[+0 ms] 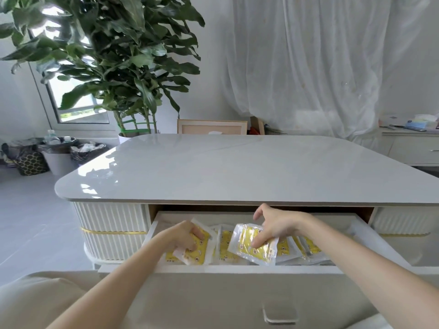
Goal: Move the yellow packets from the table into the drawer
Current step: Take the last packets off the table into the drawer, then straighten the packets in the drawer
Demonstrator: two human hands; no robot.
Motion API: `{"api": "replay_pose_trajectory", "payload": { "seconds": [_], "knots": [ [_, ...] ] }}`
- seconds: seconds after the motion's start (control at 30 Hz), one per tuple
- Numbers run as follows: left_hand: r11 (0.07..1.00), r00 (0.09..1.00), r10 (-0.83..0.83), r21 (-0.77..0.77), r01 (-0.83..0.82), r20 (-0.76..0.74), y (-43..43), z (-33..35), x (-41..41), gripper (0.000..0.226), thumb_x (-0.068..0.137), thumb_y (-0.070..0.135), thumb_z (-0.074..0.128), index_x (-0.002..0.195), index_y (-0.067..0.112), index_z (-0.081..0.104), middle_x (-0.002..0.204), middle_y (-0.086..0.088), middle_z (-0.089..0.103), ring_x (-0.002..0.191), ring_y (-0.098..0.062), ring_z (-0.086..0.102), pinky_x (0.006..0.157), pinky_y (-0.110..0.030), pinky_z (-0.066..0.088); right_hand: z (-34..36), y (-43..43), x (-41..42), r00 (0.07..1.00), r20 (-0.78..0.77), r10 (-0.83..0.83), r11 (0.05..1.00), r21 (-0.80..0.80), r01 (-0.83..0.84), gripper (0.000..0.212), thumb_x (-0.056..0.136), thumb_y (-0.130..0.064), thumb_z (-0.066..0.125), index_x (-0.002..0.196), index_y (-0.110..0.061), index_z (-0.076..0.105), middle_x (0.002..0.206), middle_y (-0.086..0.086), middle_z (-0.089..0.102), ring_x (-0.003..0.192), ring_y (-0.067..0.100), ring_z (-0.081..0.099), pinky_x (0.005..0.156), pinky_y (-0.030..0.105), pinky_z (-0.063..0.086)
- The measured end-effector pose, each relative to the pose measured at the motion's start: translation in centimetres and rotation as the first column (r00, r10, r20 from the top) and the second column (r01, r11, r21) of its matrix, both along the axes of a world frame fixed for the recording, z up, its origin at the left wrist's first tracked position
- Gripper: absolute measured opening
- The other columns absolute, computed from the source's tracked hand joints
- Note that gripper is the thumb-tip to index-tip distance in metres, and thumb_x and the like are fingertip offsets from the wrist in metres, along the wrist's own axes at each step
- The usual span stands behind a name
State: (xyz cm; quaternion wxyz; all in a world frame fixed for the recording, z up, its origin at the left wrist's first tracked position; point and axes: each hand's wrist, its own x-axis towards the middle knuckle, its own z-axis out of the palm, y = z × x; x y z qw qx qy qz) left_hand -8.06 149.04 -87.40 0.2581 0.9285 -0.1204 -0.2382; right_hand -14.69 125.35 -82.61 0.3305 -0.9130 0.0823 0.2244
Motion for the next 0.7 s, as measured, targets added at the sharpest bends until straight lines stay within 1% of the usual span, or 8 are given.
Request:
{"api": "replay_pose_trajectory", "payload": {
  "seconds": [0.1, 0.23, 0.33, 0.43, 0.53, 0.63, 0.67, 0.7],
  "knots": [
    [0.996, 0.997, 0.063, -0.062, -0.066, -0.048, -0.2, -1.3, 0.8, 0.05, 0.083, -0.006, 0.052, 0.128, 0.016, 0.051, 0.099, -0.002, 0.045, 0.063, -0.012, 0.043, 0.05, -0.017, 0.035, -1.7, -0.5, 0.6, 0.987, 0.024, -0.156, 0.988, 0.012, 0.156, 0.073, 0.071, -0.017, 0.083, 0.126, -0.015, 0.035, 0.108, 0.004, 0.055, 0.075, 0.012, 0.061, 0.048, 0.018, 0.048],
    [0.984, 0.988, 0.133, -0.107, -0.141, -0.08, -0.5, -1.9, 2.2, 0.055, 0.084, -0.01, 0.052, 0.136, 0.009, 0.044, 0.124, -0.011, 0.046, 0.091, -0.02, 0.055, 0.061, -0.02, 0.046, -3.9, -1.1, 1.6, 0.928, 0.033, -0.37, 0.914, 0.192, 0.358, 0.072, 0.076, -0.004, 0.078, 0.13, -0.01, 0.032, 0.093, 0.005, 0.053, 0.064, 0.014, 0.06, 0.045, 0.022, 0.05],
    [0.987, 0.985, 0.159, 0.008, -0.159, -0.069, -0.5, -2.5, 2.7, 0.066, 0.083, -0.005, 0.054, 0.144, 0.012, 0.034, 0.135, -0.014, 0.037, 0.114, -0.029, 0.054, 0.086, -0.029, 0.05, -5.7, -1.3, 2.3, 0.869, -0.037, -0.493, 0.796, 0.386, 0.467, 0.072, 0.078, 0.008, 0.071, 0.135, -0.005, 0.03, 0.104, 0.016, 0.057, 0.067, 0.021, 0.062, 0.049, 0.03, 0.054],
    [0.953, 0.983, 0.044, 0.288, -0.095, 0.179, -0.6, -2.3, 2.1, 0.07, 0.083, 0.015, 0.061, 0.144, 0.019, 0.028, 0.146, -0.017, 0.008, 0.126, -0.033, 0.038, 0.099, -0.036, 0.046, -7.0, -1.1, 2.9, 0.841, -0.023, -0.541, 0.729, 0.486, 0.483, 0.068, 0.08, 0.016, 0.063, 0.136, -0.008, 0.031, 0.12, 0.019, 0.052, 0.081, 0.025, 0.063, 0.058, 0.029, 0.058],
    [0.902, 0.932, -0.207, 0.427, 0.064, 0.298, -1.1, -2.3, 1.5, 0.074, 0.08, 0.033, 0.067, 0.144, 0.027, 0.03, 0.149, -0.015, 0.002, 0.136, -0.036, 0.017, 0.108, -0.048, 0.034, -7.4, -0.9, 3.1, 0.886, 0.06, -0.46, 0.828, 0.389, 0.404, 0.073, 0.08, 0.015, 0.061, 0.138, -0.018, 0.033, 0.137, 0.016, 0.042, 0.1, 0.023, 0.058, 0.076, 0.027, 0.051],
    [0.848, 0.914, -0.37, 0.461, 0.259, 0.166, -1.4, -3.0, 1.5, 0.082, 0.078, 0.034, 0.071, 0.146, 0.033, 0.025, 0.154, -0.007, 0.004, 0.141, -0.032, 0.01, 0.11, -0.051, 0.032, -7.1, -0.9, 2.6, 0.947, 0.2, -0.25, 0.967, 0.104, 0.234, 0.066, 0.076, 0.005, 0.07, 0.129, -0.025, 0.045, 0.139, 0.01, 0.041, 0.095, 0.018, 0.055, 0.06, 0.017, 0.047],
    [0.81, 0.899, -0.419, 0.5, 0.307, 0.126, -1.4, -3.3, 1.6, 0.085, 0.079, 0.03, 0.071, 0.148, 0.033, 0.022, 0.154, -0.005, 0.008, 0.141, -0.031, 0.013, 0.11, -0.05, 0.032, -6.8, -0.7, 2.3, 0.964, 0.218, -0.151, 0.988, 0.008, 0.153, 0.064, 0.075, -0.001, 0.073, 0.127, -0.026, 0.048, 0.141, 0.008, 0.037, 0.1, 0.017, 0.052, 0.06, 0.013, 0.045],
    [0.779, 0.884, -0.455, 0.527, 0.339, 0.104, -1.3, -3.5, 1.7, 0.086, 0.08, 0.026, 0.071, 0.149, 0.031, 0.019, 0.155, -0.004, 0.011, 0.141, -0.03, 0.017, 0.11, -0.048, 0.033, -6.7, -0.4, 2.0, 0.976, 0.212, -0.045, 0.994, -0.087, 0.065, 0.065, 0.074, -0.008, 0.076, 0.13, -0.027, 0.049, 0.144, 0.006, 0.031, 0.112, 0.018, 0.048, 0.07, 0.014, 0.046]
  ]
}}
